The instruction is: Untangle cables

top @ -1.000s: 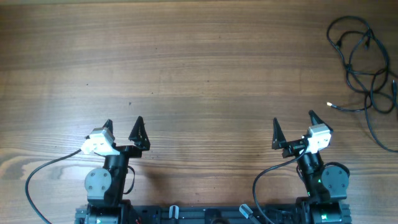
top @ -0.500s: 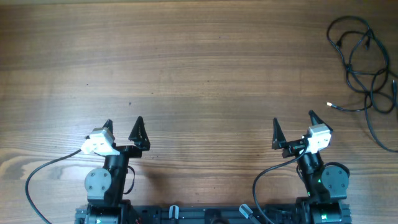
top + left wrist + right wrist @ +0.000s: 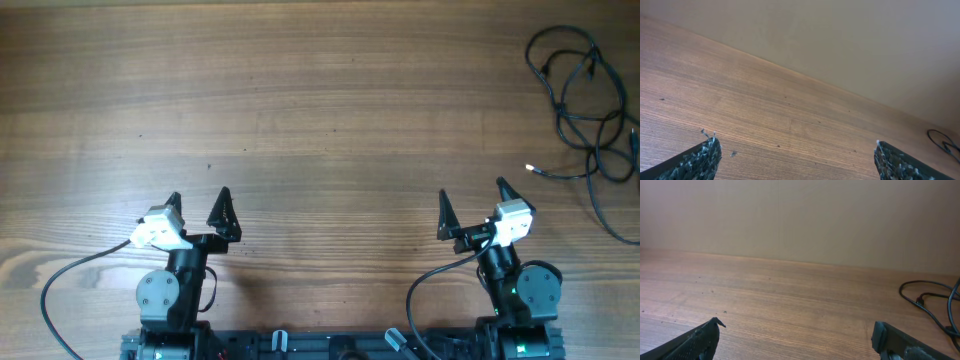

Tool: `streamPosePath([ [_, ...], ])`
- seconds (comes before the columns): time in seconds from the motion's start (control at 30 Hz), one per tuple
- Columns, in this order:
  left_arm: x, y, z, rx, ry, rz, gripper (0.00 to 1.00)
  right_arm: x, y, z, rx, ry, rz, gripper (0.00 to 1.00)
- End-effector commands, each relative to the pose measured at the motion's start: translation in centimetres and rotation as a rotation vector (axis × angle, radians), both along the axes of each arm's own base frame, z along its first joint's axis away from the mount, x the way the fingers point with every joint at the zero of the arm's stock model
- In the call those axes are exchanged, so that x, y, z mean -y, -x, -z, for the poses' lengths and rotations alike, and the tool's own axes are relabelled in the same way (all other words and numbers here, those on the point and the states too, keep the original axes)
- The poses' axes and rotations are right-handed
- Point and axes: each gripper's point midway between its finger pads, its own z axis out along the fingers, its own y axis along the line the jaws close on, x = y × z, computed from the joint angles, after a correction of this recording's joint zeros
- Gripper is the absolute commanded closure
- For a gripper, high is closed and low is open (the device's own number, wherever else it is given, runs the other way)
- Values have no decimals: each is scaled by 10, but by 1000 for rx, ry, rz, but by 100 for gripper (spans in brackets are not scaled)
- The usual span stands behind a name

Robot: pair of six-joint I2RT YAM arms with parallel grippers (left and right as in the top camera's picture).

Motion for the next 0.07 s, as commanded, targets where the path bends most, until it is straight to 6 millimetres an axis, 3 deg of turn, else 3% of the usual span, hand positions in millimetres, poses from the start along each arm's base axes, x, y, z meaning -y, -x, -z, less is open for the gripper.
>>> streamPosePath([
  [0.0,-3,0,2,-1,-14,-12,0,-1,0,-1,3,-15,-5,0],
  [0.03,-3,0,2,-1,-14,-12,0,-1,0,-1,3,-15,-5,0],
])
